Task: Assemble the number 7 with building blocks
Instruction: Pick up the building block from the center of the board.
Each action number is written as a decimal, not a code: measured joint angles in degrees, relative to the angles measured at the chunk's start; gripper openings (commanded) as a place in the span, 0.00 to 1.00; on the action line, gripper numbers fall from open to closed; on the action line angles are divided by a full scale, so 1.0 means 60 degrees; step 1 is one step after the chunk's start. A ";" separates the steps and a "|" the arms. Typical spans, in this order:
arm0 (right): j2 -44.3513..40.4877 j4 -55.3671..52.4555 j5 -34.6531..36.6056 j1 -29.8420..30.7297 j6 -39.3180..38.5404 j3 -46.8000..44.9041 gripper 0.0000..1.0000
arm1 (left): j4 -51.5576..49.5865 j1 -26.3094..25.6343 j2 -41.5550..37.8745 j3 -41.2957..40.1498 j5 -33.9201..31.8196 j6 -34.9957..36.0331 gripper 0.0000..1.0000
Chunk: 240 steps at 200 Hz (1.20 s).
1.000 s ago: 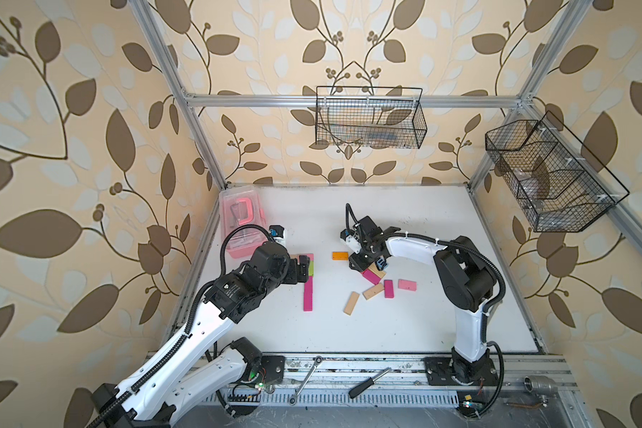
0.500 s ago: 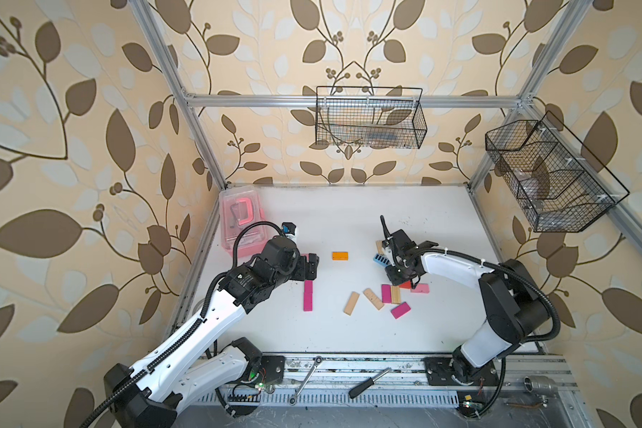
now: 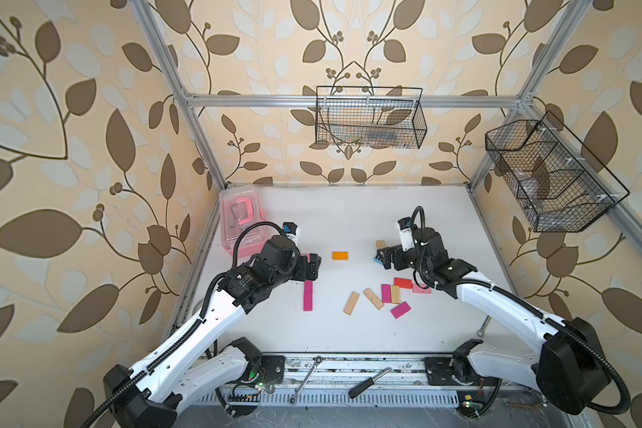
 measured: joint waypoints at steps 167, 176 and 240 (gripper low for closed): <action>0.6309 -0.4998 0.1049 0.0025 -0.1923 0.4794 0.73 | -0.0426 0.0000 -0.0590 -0.0091 -0.0011 -0.0131 0.99; 0.6462 -0.5147 0.1005 0.0011 -0.2211 0.4976 0.69 | -0.0430 0.0000 -0.0612 -0.0091 -0.0015 -0.0131 0.99; 0.7173 -0.5941 0.0834 0.0419 -0.3166 0.5890 0.31 | -0.0459 0.0000 -0.0805 -0.0091 -0.0102 -0.0131 0.99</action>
